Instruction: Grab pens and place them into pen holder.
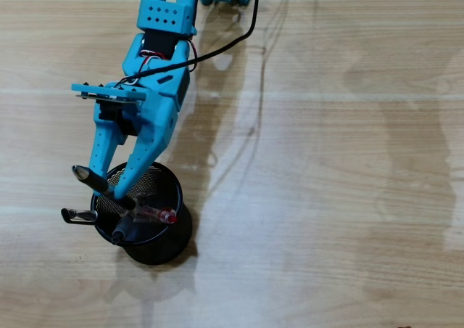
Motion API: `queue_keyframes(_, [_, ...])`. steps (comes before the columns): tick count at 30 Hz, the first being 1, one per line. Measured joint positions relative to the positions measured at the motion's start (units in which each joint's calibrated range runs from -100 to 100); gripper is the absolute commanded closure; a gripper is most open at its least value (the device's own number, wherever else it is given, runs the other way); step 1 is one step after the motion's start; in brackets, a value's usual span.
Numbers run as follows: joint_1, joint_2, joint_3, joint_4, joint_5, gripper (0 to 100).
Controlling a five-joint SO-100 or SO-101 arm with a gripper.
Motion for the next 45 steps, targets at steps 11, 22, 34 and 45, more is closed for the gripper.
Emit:
queue_keyframes(11, [0.0,0.0,0.0,0.0,0.0,89])
queue_keyframes(22, [-1.17,-17.39,9.32,21.89,1.56,98])
queue_keyframes(34, [-8.57,-50.47,32.05,49.22,17.3,98])
queue_keyframes(45, [-11.37,-83.63,67.82,49.83,36.83,98])
